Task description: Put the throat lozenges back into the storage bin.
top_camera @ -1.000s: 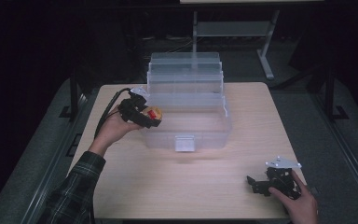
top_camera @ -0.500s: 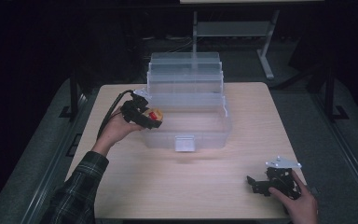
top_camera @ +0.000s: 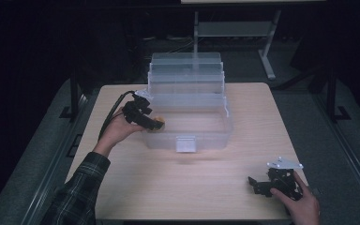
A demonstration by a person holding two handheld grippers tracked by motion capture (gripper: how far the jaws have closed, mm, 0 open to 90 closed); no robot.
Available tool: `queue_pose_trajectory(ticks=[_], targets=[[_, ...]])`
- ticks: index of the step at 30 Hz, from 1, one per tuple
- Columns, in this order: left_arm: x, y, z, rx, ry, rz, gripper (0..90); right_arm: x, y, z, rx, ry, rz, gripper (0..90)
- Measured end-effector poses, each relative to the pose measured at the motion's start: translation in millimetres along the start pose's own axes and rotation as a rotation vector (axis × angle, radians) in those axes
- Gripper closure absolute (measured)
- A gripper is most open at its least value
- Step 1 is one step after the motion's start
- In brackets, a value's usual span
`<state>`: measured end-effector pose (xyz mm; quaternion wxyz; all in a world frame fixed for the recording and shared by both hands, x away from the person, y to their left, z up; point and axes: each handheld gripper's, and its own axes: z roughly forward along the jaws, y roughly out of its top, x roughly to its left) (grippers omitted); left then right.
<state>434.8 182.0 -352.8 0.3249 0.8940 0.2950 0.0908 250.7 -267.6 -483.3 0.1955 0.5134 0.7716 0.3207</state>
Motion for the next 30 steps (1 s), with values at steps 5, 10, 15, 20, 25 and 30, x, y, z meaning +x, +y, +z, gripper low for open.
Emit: queue_pose_trajectory(ticks=[5, 10, 15, 20, 25, 30], targets=[[-1.6, -0.1, -3.3, -0.009, -0.003, 0.004, 18.3, 0.2, -0.1, -0.2, 0.001, 0.000, 0.002, 0.0], [-5.7, -2.7, -11.2, -0.022, 0.001, 0.007, 18.5, 0.2, -0.1, -0.2, 0.001, 0.000, 0.002, 0.0], [-9.7, -6.8, -20.2, -0.020, 0.009, 0.019, 18.7, 0.2, -0.1, -0.2, 0.001, 0.000, 0.002, 0.0], [-13.9, -13.2, -30.9, -0.045, 0.015, 0.012, 18.6, 0.2, -0.1, -0.2, 0.001, 0.000, 0.002, 0.0], [-16.6, -21.6, -36.7, -0.041, 0.034, 0.015, 16.3, 0.2, -0.1, -0.2, 0.001, 0.000, 0.002, 0.0], [-20.7, -31.6, -41.3, -0.042, 0.052, 0.008, 12.3, 0.2, -0.1, -0.2, 0.001, 0.000, 0.002, 0.0]])
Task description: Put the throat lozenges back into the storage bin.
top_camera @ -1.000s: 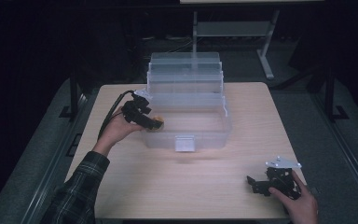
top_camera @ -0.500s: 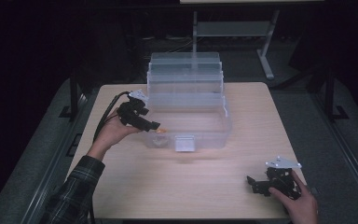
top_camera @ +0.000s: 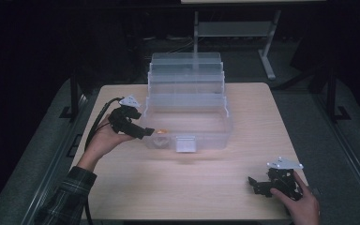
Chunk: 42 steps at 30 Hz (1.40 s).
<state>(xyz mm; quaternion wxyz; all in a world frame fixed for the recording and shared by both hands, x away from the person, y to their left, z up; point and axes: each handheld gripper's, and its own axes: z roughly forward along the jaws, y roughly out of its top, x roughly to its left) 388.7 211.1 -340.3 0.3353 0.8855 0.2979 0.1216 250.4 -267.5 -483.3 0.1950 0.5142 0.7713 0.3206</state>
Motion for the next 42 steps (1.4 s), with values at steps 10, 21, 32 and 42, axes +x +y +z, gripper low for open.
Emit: queue_pose_trajectory(ticks=[10, 21, 32, 42], targets=[[-8.5, -18.0, -10.7, -0.031, 0.016, -0.021, 11.6, 0.0, 0.0, 0.0, 0.000, 0.000, 0.000, 0.0], [-17.3, -43.5, -15.3, -0.034, 0.022, -0.040, 11.9, -0.1, 0.0, 0.0, 0.000, 0.000, -0.001, 0.0], [-23.2, -74.9, -9.7, -0.021, 0.035, -0.062, 12.6, 0.1, 0.0, 0.0, 0.000, -0.001, 0.000, 0.0], [-29.3, -103.7, -5.3, -0.018, 0.045, -0.084, 13.1, 0.2, -0.1, -0.1, 0.000, -0.002, 0.001, 0.0]])
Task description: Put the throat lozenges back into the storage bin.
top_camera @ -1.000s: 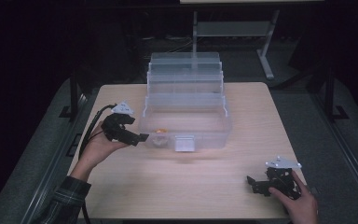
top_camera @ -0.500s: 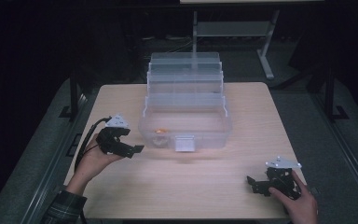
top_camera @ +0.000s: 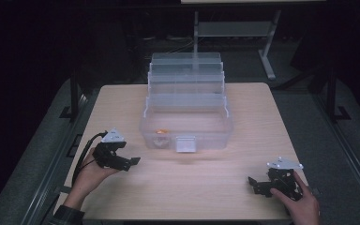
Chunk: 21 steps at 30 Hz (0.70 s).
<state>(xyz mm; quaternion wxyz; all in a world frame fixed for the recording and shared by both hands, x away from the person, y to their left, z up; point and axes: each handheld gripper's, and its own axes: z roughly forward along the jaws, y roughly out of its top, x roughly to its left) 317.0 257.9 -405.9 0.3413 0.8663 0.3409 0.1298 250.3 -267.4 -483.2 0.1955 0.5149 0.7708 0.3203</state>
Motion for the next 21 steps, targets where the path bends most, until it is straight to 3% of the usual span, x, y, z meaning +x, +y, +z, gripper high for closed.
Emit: queue_pose_trajectory(ticks=[7, 21], targets=[[-3.5, -18.3, 4.4, -0.001, 0.006, -0.011, 13.2, 0.1, -0.1, 0.0, 0.000, -0.001, 0.000, 0.0], [-9.9, -51.7, 17.8, 0.059, 0.018, -0.018, 13.2, 0.2, -0.1, -0.1, 0.000, -0.001, 0.001, 0.0]])
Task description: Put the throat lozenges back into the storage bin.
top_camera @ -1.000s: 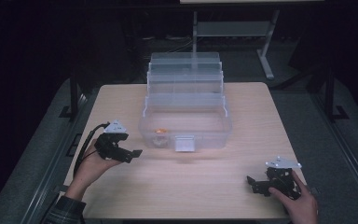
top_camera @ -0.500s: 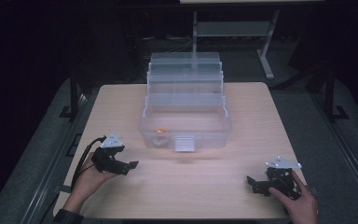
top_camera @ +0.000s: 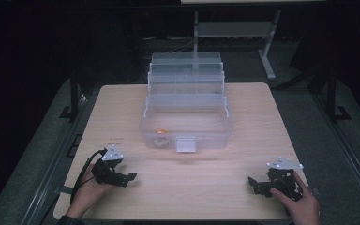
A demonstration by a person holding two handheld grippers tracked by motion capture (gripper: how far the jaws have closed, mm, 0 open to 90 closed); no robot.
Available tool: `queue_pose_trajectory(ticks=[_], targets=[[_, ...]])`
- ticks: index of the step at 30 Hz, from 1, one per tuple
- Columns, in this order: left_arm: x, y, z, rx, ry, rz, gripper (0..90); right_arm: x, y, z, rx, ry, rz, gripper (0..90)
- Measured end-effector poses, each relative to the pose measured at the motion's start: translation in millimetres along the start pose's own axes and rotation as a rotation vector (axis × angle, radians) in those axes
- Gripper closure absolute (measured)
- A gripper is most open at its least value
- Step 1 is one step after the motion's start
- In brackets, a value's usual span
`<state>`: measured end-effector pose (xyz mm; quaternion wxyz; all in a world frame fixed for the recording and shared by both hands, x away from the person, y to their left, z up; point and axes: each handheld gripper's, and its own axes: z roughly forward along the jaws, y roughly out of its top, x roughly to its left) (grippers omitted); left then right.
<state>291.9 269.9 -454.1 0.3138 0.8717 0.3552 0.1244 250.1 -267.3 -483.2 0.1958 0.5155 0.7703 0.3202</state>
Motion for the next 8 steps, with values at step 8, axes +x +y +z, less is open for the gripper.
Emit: queue_pose_trajectory(ticks=[8], targets=[[-1.4, -9.9, 4.9, 0.012, 0.007, 0.002, 12.8, 0.0, 0.0, 0.0, 0.000, 0.000, 0.000, 0.0]])
